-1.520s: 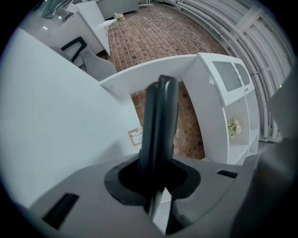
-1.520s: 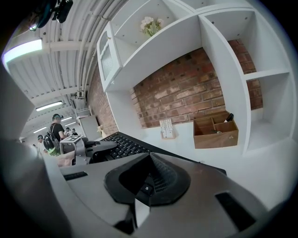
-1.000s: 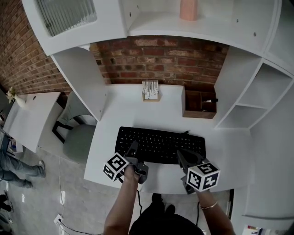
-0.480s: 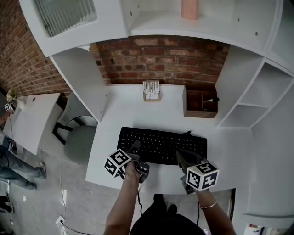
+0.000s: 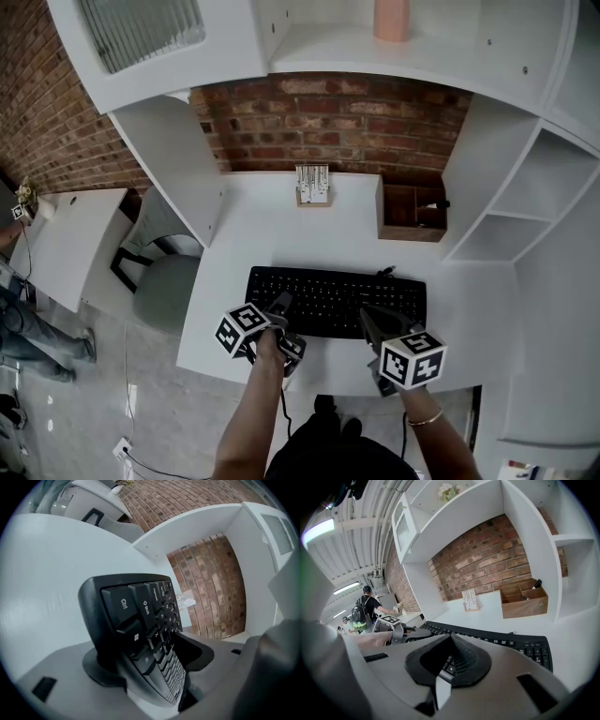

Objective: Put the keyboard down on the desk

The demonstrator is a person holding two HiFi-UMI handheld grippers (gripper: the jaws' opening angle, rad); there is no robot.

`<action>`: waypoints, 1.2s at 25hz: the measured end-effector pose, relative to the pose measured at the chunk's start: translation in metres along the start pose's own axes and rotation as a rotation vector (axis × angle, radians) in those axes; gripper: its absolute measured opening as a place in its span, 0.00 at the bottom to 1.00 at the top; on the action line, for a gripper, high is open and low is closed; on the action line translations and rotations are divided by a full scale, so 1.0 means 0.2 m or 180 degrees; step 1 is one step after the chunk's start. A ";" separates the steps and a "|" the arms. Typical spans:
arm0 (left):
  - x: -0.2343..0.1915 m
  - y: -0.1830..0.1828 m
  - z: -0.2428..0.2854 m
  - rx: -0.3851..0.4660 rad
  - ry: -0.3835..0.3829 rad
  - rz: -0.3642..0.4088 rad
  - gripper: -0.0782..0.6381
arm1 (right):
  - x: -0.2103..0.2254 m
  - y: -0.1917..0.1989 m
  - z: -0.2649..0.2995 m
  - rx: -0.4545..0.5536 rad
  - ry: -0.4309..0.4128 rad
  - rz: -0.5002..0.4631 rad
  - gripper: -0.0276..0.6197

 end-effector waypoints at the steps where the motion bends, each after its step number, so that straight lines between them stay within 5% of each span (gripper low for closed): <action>1: -0.01 0.00 0.00 -0.0017 -0.0041 0.0016 0.54 | 0.00 0.00 0.00 -0.0004 -0.0005 0.0002 0.05; 15: -0.04 0.02 -0.02 -0.0271 -0.0323 0.0407 0.59 | -0.01 0.00 -0.04 0.0019 -0.0011 -0.0017 0.05; 30: -0.11 0.09 -0.11 -0.0444 -0.0345 -0.0108 0.60 | -0.01 0.04 -0.06 0.0009 -0.0078 0.0008 0.05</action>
Point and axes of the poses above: the fingertips, and each gripper's own axes: z forward along the fingers, x to its right, y out of its underside, the point moved 3 cm from there along -z, backward along the fingers, and after that the axes turned 9 degrees about -x, right-handed, at the moved point
